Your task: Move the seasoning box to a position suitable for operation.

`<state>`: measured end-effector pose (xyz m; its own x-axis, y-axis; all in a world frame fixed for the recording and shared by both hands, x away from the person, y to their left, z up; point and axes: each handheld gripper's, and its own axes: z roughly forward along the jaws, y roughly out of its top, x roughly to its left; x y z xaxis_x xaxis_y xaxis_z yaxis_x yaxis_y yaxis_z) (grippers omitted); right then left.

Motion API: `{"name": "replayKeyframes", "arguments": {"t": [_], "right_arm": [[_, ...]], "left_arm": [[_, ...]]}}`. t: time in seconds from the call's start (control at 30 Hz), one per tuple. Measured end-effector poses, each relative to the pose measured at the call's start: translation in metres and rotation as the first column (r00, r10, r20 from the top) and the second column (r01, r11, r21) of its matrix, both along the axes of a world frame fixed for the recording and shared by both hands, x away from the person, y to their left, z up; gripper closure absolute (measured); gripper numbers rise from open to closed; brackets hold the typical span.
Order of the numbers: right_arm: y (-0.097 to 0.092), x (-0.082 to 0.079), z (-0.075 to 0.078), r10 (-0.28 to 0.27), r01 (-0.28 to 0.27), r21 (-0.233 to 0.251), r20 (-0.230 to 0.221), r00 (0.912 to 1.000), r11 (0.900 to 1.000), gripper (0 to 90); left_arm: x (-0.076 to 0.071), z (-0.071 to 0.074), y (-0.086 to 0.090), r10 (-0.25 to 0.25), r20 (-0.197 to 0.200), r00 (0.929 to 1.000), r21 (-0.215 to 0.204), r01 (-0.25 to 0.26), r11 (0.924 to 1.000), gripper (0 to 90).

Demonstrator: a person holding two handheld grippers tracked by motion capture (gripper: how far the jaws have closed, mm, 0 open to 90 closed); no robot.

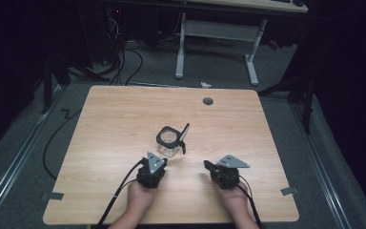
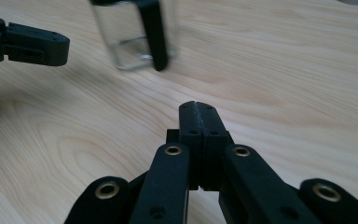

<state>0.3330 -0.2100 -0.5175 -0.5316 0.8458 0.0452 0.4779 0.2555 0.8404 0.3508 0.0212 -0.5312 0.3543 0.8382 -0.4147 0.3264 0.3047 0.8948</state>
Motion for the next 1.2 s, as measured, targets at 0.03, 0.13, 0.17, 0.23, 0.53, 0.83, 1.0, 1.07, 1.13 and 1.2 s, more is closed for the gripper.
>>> {"name": "replayKeyframes", "arguments": {"t": [0.03, 0.13, 0.17, 0.23, 0.53, 0.83, 1.0, 1.07, 1.13, 1.2], "right_arm": [[0.021, 0.009, 0.001, 0.019, -0.019, 0.014, 0.009, 0.9998, 0.9997, 90.0], [0.049, 0.022, -0.001, 0.034, -0.034, 0.006, 0.029, 0.9990, 0.9994, 90.0], [0.058, 0.027, -0.001, 0.033, -0.033, 0.005, 0.030, 0.9990, 0.9995, 90.0], [0.071, 0.034, -0.002, 0.025, -0.025, -0.010, 0.035, 0.9991, 0.9996, 90.0], [0.071, 0.053, -0.006, -0.041, 0.042, -0.021, 0.022, 0.9989, 0.9989, 90.0], [0.043, 0.098, -0.005, -0.112, 0.112, 0.006, -0.007, 0.9937, 0.9937, 90.0], [0.026, 0.101, -0.001, -0.128, 0.128, 0.041, -0.013, 0.9917, 0.9909, 90.0], [0.019, 0.092, 0.002, -0.132, 0.132, 0.056, -0.012, 0.9912, 0.9897, 90.0], [0.010, 0.074, 0.006, -0.118, 0.117, 0.040, 0.010, 0.9930, 0.9923, 90.0], [0.006, 0.063, 0.008, -0.111, 0.110, 0.031, 0.017, 0.9937, 0.9934, 90.0]], "left_arm": [[0.001, 0.001, 0.014, 0.023, -0.002, 0.9997, -0.012, -0.023, 0.9997, 90.0], [0.002, 0.003, 0.030, 0.042, 0.000, 0.9991, -0.021, -0.042, 0.9989, 90.0], [0.002, 0.003, 0.030, 0.042, 0.000, 0.9991, -0.021, -0.042, 0.9989, 90.0], [0.004, 0.007, 0.043, 0.052, 0.002, 0.9986, -0.021, -0.052, 0.9984, 90.0], [0.020, 0.010, 0.058, 0.081, -0.002, 0.9967, -0.030, -0.081, 0.9962, 90.0], [0.042, 0.012, 0.047, 0.054, -0.019, 0.9983, -0.043, -0.055, 0.9976, 90.0], [0.061, 0.012, 0.030, 0.033, -0.016, 0.9993, -0.035, -0.034, 0.9988, 90.0], [0.070, 0.011, 0.022, 0.031, -0.019, 0.9993, -0.047, -0.032, 0.9984, 90.0], [0.084, 0.008, 0.006, 0.025, -0.017, 0.9995, -0.034, -0.025, 0.9991, 90.0], [0.090, 0.007, -0.003, 0.016, -0.024, 0.9996, -0.040, -0.017, 0.9991, 90.0]]}}
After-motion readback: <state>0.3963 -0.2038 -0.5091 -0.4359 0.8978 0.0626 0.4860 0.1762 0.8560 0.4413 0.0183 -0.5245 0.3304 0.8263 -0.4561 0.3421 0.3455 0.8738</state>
